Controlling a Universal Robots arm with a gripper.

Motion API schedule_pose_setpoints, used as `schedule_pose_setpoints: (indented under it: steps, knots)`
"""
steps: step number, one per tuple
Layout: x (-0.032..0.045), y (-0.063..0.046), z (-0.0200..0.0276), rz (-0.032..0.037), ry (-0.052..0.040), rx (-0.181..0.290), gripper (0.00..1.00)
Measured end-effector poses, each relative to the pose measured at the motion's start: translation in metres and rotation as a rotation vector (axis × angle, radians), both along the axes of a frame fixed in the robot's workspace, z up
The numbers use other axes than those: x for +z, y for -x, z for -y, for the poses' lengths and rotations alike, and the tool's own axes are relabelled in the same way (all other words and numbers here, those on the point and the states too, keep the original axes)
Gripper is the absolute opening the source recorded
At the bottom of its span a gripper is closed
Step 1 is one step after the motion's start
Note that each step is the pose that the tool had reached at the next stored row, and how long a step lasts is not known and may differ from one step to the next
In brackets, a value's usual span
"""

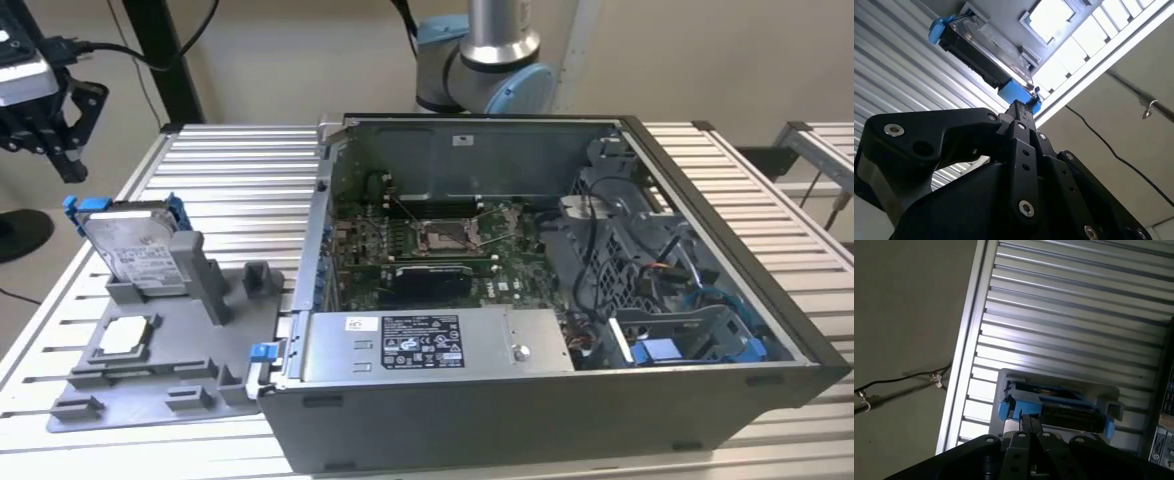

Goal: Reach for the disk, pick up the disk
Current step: 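Pick up the disk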

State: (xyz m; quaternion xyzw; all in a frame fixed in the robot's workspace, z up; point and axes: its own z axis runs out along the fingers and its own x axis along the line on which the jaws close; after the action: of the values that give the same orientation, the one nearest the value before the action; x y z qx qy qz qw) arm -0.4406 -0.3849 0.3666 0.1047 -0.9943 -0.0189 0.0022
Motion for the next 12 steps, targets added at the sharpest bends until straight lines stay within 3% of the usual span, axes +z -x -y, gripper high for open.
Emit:
schedule_pose_setpoints:
  steps: [12]
  knots:
    - [0.0,0.0,0.0,0.0,0.0001,0.159,0.0]
